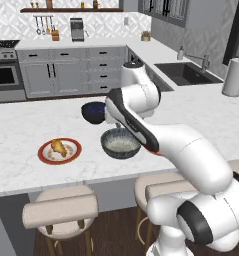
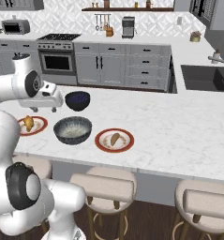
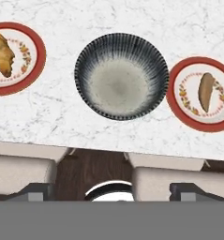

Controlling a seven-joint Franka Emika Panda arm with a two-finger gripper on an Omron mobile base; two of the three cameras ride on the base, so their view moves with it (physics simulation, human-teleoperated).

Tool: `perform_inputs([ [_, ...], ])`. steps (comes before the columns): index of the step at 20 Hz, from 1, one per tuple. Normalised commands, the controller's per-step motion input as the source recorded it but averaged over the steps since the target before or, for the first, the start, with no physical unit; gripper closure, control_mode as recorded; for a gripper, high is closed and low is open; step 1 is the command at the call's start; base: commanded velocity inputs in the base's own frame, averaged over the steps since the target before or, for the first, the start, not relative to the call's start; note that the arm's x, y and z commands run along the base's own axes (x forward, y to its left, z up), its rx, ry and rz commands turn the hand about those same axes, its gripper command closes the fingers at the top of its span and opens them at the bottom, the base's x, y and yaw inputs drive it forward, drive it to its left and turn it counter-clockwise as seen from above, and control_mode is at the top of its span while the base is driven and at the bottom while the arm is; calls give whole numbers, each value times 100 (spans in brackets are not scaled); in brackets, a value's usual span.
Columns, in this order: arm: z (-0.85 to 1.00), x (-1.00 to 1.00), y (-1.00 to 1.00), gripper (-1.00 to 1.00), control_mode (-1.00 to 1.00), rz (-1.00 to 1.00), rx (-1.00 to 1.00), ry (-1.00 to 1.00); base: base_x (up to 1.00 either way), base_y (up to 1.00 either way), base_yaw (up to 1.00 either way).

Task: Pick the chicken drumstick and sweet potato from their plates and place them in the bowl. Then put the bowl in the fridge.

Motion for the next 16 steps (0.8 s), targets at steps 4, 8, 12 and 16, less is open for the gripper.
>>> perform_inputs([
  [4, -31, 42, 94, -100, -100, 0, -1, 1, 0, 0, 0],
  [8, -35, 38, 80, -100, -100, 0, 1, 0, 0, 0, 0],
  [12, -52, 30, 72, -100, -100, 0, 4, 0, 0, 0, 0],
  [16, -46, 21, 66, -100, -100, 13, 2, 7, 0, 0, 0],
])
